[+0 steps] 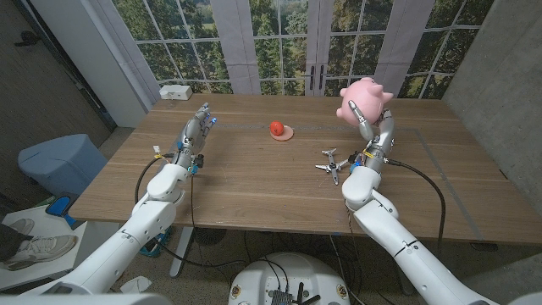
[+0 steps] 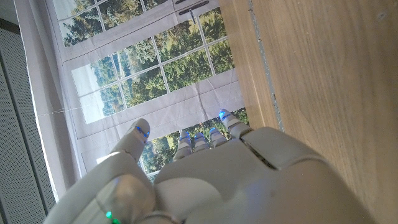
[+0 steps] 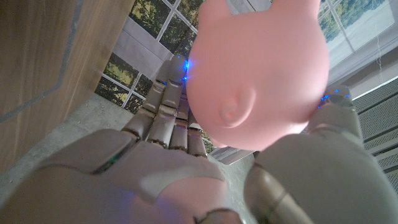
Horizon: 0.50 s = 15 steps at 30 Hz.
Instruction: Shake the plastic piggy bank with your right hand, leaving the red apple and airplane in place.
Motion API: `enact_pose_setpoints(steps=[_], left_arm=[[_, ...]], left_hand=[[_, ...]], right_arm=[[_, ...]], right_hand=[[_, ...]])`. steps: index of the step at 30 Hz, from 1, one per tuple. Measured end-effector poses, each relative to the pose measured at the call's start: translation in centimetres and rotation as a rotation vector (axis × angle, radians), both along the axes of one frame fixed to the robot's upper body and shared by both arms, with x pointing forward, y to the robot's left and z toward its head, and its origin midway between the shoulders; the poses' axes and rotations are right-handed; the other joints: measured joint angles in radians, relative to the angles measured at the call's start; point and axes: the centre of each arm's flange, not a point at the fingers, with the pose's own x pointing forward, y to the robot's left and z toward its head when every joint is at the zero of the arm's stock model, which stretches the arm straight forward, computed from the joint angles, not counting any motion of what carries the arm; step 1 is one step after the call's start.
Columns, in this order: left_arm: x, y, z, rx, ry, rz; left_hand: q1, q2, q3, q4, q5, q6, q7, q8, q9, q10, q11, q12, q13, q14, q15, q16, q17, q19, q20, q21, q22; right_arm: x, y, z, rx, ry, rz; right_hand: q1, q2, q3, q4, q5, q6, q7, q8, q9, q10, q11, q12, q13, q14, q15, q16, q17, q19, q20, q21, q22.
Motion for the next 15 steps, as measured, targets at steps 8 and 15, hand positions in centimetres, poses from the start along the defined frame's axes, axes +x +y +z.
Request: enact_pose_setpoints(steps=[8,15], left_arm=[[-0.02,-0.07,0.07,0.0,0.0,0.0],[-0.07,-0.08,0.11,0.002,0.001,0.0]], left_hand=[[0.0,0.0,0.0,0.0,0.0,0.0,0.0,0.0,0.0,0.0,0.0,0.0,0.0,0.0,0.0,0.0,0.0,0.0,0.0,0.0,0.0],[0.0,0.0,0.0,0.0,0.0,0.0,0.0,0.0,0.0,0.0,0.0,0.0,0.0,0.0,0.0,0.0,0.0,0.0,0.0,0.0,0.0]], right_arm=[[0.02,0.02,-0.18,0.001,-0.001,0.003],[0.01,-0.06,0.19,-0.053,0.023,0.024]], right_hand=[[0.0,0.0,0.0,0.0,0.001,0.0,0.0,0.0,0.0,0.0,0.0,0.0,0.0,0.0,0.0,0.0,0.0,-0.002,-0.002,0.007,0.0],[0.0,0.0,0.0,0.0,0.003,0.0,0.0,-0.001,0.0,0.0,0.0,0.0,0.0,0.002,0.002,0.0,0.0,-0.006,-0.006,0.015,-0.005]])
